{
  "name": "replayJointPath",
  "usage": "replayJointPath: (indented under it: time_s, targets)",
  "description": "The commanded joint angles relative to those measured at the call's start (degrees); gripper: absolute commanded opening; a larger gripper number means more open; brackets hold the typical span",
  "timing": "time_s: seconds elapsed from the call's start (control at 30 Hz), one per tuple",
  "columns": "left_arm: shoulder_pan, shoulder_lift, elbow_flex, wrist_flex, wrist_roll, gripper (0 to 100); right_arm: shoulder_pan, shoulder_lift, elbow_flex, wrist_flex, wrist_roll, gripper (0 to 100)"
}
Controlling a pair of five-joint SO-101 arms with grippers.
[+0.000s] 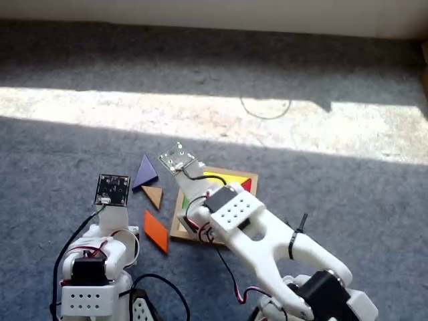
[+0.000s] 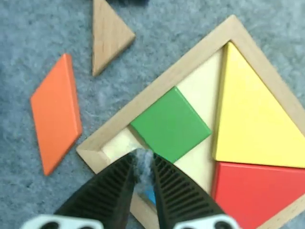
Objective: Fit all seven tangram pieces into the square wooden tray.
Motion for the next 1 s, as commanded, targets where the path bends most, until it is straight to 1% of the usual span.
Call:
replayJointPath:
  time_s: [0.0, 0.3, 0.5, 0.63, 0.7, 0.83, 0.97]
  targets:
    - [-0.7, -2.2, 1.1, 0.2, -0.4, 1, -0.5, 1.1, -5.1, -1.0, 0.2, 1.4]
    - [-0.7, -2.2, 1.1, 0.2, -0.4, 1, -0.5, 1.5, -0.8, 3.5, 0.4, 1.4]
    - [-0.7, -2.2, 1.1, 0.2, -0.4, 1, -0.2, 1.5, 2.1, 4.1, 0.5, 1.4]
    - [-0.7, -2.2, 1.1, 0.2, -0.4, 1, 3.9, 1.5, 2.3, 5.4, 0.6, 1.4]
    - [-0.7, -2.2, 1.1, 0.2, -0.4, 1, 6.4, 1.5, 2.0, 7.2, 2.8, 1.4]
    - [-0.7, -2.2, 1.1, 0.2, -0.4, 1, 9.5, 1.5, 2.4, 9.2, 11.1, 1.4]
    - [-0.7, -2.2, 1.1, 0.2, -0.4, 1, 11.2, 1.5, 1.9, 12.7, 12.6, 1.4]
